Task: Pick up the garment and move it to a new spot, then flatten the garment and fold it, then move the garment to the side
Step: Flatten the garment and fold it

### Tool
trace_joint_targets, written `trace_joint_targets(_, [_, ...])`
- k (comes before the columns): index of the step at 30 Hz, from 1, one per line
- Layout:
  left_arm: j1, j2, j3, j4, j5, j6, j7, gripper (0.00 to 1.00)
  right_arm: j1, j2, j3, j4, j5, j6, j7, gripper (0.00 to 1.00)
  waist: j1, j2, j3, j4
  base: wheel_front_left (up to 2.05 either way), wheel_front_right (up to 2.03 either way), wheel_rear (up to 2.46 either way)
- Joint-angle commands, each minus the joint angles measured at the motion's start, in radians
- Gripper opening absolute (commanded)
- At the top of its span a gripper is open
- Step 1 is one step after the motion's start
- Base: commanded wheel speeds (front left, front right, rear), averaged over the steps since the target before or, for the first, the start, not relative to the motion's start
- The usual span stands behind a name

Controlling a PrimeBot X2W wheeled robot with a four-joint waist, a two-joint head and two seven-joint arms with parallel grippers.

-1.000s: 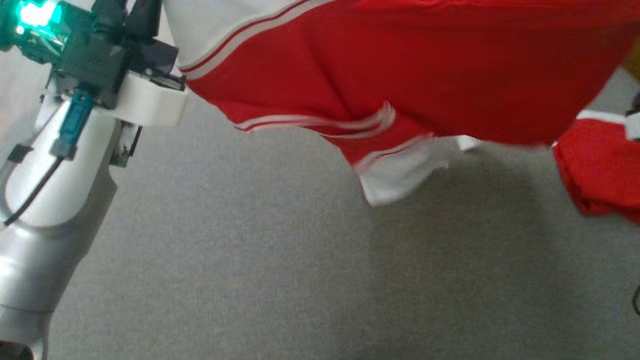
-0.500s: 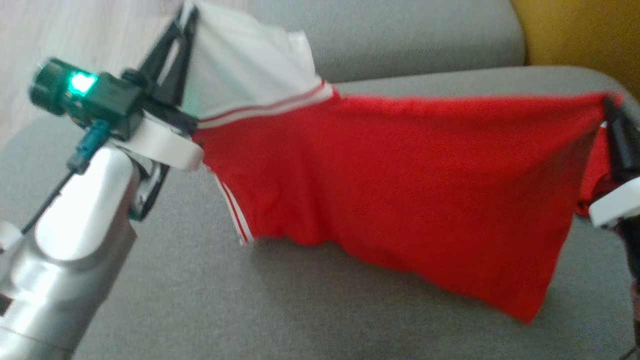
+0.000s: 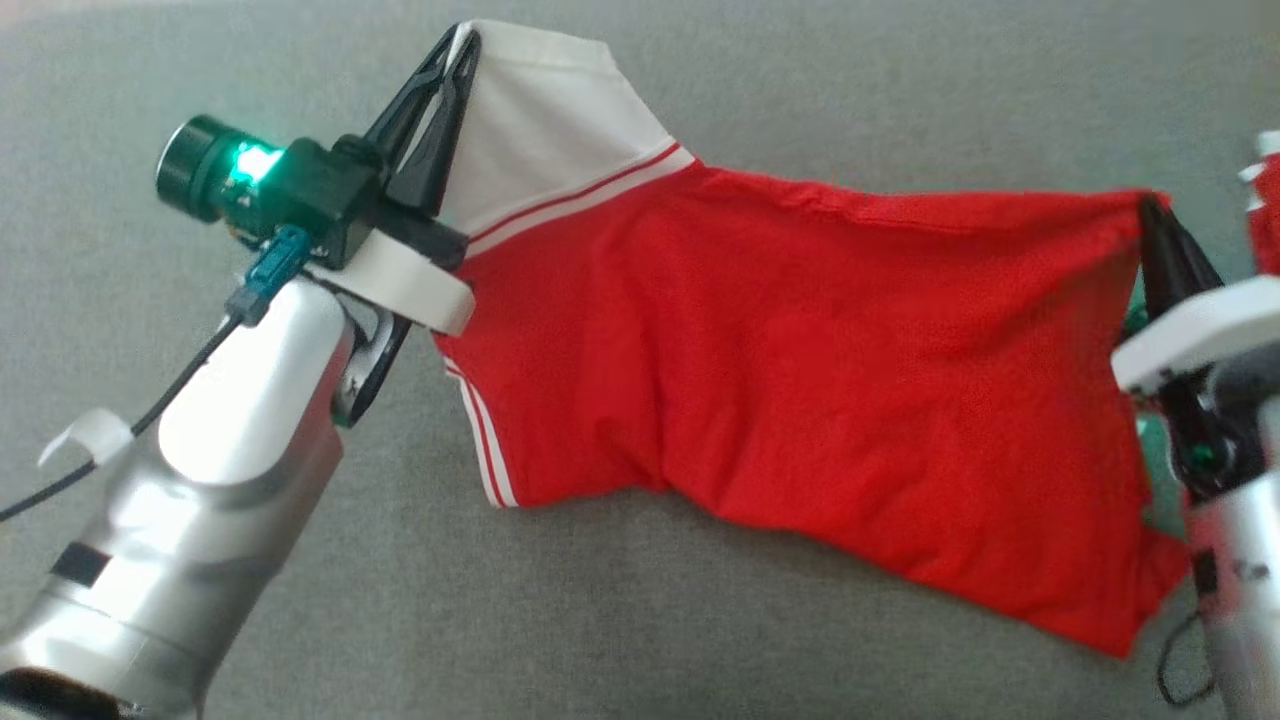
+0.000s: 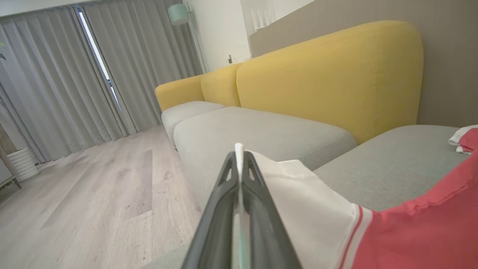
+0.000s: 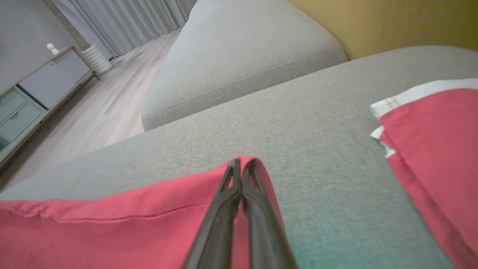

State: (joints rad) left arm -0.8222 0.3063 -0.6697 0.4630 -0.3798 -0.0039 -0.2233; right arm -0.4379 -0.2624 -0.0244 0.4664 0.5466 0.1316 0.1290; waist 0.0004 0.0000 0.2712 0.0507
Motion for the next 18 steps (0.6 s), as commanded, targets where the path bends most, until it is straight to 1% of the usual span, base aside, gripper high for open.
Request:
trace_joint_targets(1, [-0.063,0.023,0.035,-0.013,0.012,-0.003,-0.014,0.00,-0.054,-0.003,0.040,0.009,0.011,-0.001,-0.038,0.00,-0.0004,0.0000,0.059,0.015,0.00,0.00,0.00])
trace_joint_targets(4, [-0.072,0.016,0.033,-0.001,0.016,-0.004,-0.021,0.00,-0.094,-0.001,0.065,0.058,0.017,-0.001,-0.071,0.00,-0.0004,0.0000,0.079,0.015,0.00,0.00,0.00])
trace_joint_targets(5, [-0.076,0.012,0.032,0.004,0.018,-0.005,-0.023,0.00,-0.111,-0.002,0.077,0.081,0.022,-0.001,-0.088,0.18,-0.0004,0.0000,0.087,0.016,0.00,0.00,0.00])
trace_joint_targets(6, [-0.080,0.009,0.031,0.008,0.021,-0.005,-0.026,0.00,-0.125,-0.002,0.091,0.102,0.030,-0.001,-0.102,0.49,-0.0004,0.0000,0.093,0.016,0.00,0.00,0.00])
trace_joint_targets(7, [-0.083,0.006,0.031,0.013,0.023,-0.005,-0.028,0.00,-0.135,-0.004,0.108,0.119,0.040,-0.001,-0.113,0.67,-0.0004,0.0000,0.097,0.015,0.00,0.00,0.00])
trace_joint_targets(8, [-0.085,0.003,0.031,0.018,0.025,-0.004,-0.030,0.00,-0.140,-0.006,0.124,0.133,0.051,-0.001,-0.124,1.00,-0.0004,0.0000,0.099,0.015,0.00,0.00,0.00])
trace_joint_targets(9, [-0.086,-0.001,0.032,0.024,0.027,-0.004,-0.033,0.00,-0.143,-0.014,0.153,0.152,0.075,-0.001,-0.143,1.00,-0.0004,0.0000,0.101,0.012,0.00,0.00,0.00])
trace_joint_targets(12, [-0.084,-0.003,0.035,0.032,0.029,-0.005,-0.035,0.00,-0.126,-0.029,0.183,0.162,0.118,-0.001,-0.167,1.00,-0.0004,0.0000,0.096,0.007,0.00,0.00,0.00])
trace_joint_targets(18, [-0.072,0.005,0.050,0.033,0.030,-0.002,-0.038,0.00,-0.081,-0.058,0.246,0.141,0.196,-0.001,-0.179,1.00,-0.0004,0.0000,0.086,-0.011,0.00,0.00,0.00])
